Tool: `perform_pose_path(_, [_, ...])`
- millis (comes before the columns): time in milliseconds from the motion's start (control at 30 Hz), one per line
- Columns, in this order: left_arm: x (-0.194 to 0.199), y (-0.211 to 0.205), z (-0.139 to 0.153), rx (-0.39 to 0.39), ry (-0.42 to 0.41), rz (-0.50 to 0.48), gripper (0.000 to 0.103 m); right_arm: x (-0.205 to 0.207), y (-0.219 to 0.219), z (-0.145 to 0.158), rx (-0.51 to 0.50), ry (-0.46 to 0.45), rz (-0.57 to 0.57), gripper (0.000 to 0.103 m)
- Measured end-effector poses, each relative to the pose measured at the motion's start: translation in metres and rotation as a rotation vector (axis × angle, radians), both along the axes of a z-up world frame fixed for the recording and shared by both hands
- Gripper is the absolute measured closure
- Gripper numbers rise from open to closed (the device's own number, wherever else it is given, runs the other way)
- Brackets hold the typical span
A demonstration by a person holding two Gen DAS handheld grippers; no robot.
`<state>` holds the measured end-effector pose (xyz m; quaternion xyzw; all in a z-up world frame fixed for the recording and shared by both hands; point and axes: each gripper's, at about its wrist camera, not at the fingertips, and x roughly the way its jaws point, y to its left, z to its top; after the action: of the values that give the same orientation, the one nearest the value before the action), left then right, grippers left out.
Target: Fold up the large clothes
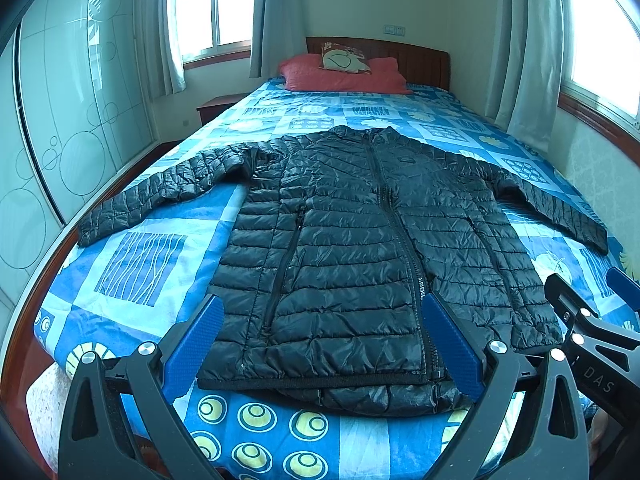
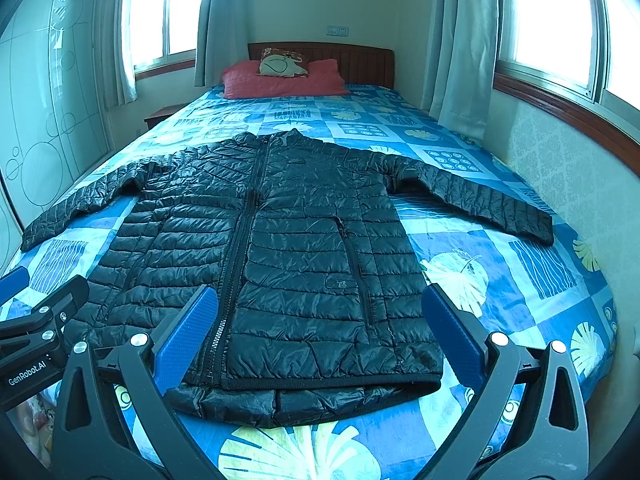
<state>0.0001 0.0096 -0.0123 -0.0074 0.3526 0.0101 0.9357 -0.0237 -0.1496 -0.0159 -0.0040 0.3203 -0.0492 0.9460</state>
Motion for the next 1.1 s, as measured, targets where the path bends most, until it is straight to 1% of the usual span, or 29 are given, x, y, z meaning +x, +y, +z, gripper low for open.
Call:
perform_pose_path(367, [0.001,0.0,-0.003,-0.003,0.009,0.001,0.005,0.001,0.002,0.002,0.0,0.006,0.002,0.002])
perform_pose_path(633, [0.008,0.0,-0.009,-0.009,0.024,-0.006,0.005,0.008,0.002,-0.01,0.001,0.025,0.006,0.002])
perform_pose_path(800, [0.021,0.004,-0.021,-0.015,0.071,-0.019,0.005,0.018,-0.002,-0.021,0.021,0.056,0.009,0.002])
perform_pose_path(900, [0.036,0.017,-0.029,-0.017,0.088,0.022,0.005,0.028,-0.01,-0.029,0.042,0.073,0.01,0.002])
perform_pose_path(967, [0.05,0.033,-0.034,-0.024,0.097,0.068,0.005,0.037,-0.022,-0.034,0.07,0.073,0.002,0.002])
perform_pose_path(1000, [0.06,0.045,-0.036,-0.03,0.098,0.098,0.005,0.042,-0.026,-0.036,0.076,0.071,-0.008,0.002])
perform_pose_path(1100, [0.088,0.078,-0.047,-0.036,0.114,0.177,0.005,0.06,-0.058,-0.041,0.114,0.052,-0.069,0.003])
